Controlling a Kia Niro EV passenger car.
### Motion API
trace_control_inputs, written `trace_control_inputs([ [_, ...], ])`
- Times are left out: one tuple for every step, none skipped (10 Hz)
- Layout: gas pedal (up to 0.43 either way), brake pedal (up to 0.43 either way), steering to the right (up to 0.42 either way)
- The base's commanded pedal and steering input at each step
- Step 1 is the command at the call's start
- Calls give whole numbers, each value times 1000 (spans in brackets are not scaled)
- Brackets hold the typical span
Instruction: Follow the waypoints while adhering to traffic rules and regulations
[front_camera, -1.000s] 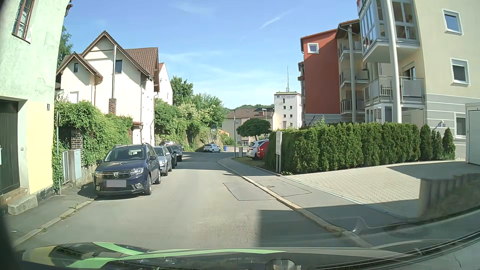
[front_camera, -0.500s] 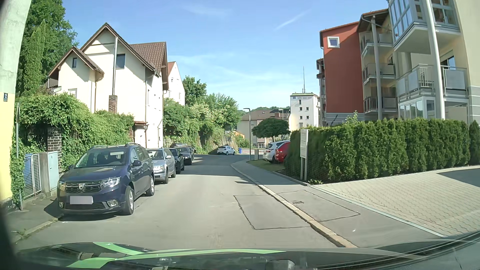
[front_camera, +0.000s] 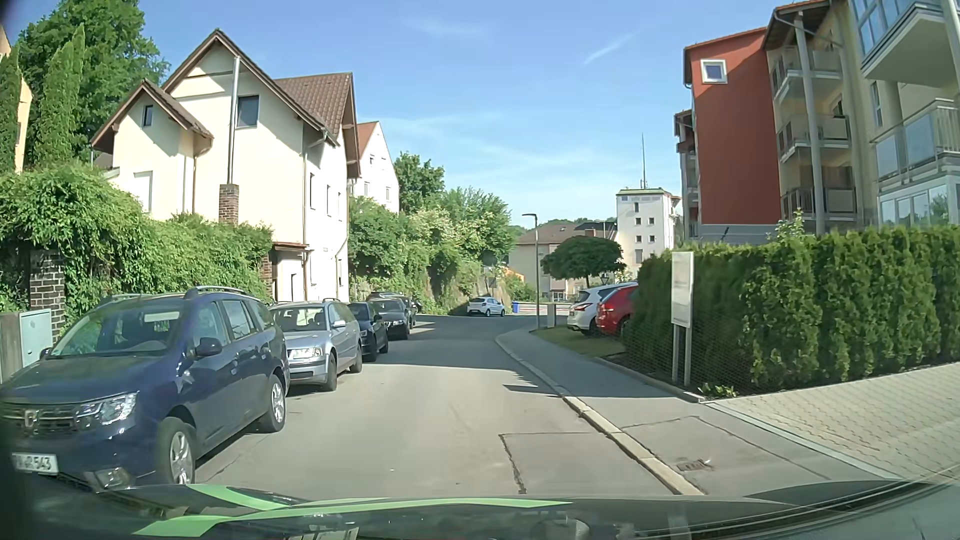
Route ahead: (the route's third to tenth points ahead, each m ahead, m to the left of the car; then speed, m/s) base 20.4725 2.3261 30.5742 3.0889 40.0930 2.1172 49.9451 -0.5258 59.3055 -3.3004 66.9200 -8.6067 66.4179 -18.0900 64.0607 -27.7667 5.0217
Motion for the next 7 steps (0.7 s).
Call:
trace_control_inputs([
  [0,122,-97],
  [0,110,-92],
  [0,104,-84],
  [0,104,-74],
  [0,110,-62],
  [0,110,-53],
  [0,104,-46],
])
